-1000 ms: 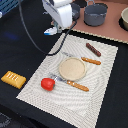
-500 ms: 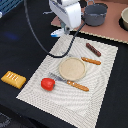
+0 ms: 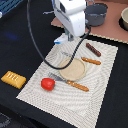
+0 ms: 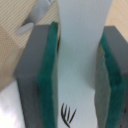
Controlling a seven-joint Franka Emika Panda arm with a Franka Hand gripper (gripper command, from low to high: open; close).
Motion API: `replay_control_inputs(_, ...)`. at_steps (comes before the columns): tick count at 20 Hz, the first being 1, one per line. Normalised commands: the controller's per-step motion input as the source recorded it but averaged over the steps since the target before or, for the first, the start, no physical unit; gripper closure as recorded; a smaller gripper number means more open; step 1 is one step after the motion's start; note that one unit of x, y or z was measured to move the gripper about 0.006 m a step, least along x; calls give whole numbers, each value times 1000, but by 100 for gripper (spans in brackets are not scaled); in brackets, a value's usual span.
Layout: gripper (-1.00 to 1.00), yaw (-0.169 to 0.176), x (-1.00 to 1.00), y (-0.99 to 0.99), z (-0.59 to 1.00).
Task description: Interact with the objects in diverse but meaningful ways.
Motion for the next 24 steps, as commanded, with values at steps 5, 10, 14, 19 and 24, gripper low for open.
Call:
replay_control_inputs(5, 100, -8, 890, -367, 209)
replay_control_inputs(10, 100, -12, 925, -244, 466)
replay_control_inputs(14, 100, -11, 995, -277, 513)
replay_control_inputs(19, 100, -18, 989, -337, 494)
replay_control_inputs(24, 100, -17, 957, -418, 426)
